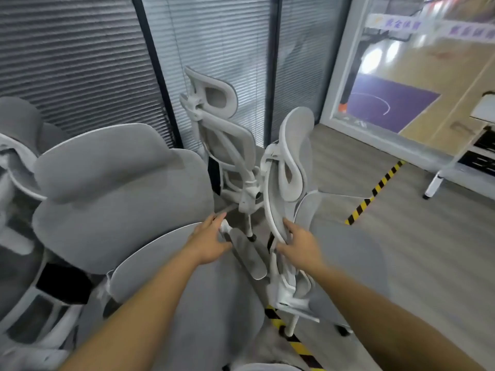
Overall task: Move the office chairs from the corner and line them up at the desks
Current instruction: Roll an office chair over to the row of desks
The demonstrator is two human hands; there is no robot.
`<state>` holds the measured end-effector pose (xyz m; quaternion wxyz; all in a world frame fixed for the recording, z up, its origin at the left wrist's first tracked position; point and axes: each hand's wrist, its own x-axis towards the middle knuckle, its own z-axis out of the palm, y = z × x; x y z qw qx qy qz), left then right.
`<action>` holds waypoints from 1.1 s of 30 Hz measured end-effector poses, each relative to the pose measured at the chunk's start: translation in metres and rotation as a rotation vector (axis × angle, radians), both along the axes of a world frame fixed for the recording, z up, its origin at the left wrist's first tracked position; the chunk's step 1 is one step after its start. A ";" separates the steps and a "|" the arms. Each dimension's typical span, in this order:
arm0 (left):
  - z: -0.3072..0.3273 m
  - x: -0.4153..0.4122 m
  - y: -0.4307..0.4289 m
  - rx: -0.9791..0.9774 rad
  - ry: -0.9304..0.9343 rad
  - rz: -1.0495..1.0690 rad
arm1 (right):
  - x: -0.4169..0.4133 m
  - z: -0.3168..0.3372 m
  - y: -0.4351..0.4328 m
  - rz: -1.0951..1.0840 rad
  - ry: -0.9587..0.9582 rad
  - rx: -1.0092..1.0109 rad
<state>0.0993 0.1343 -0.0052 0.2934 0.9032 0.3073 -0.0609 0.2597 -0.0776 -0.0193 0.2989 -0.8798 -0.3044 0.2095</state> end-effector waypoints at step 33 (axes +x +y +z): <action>0.033 0.203 -0.132 0.000 -0.446 -0.403 | 0.104 -0.001 -0.307 -0.245 -0.600 0.144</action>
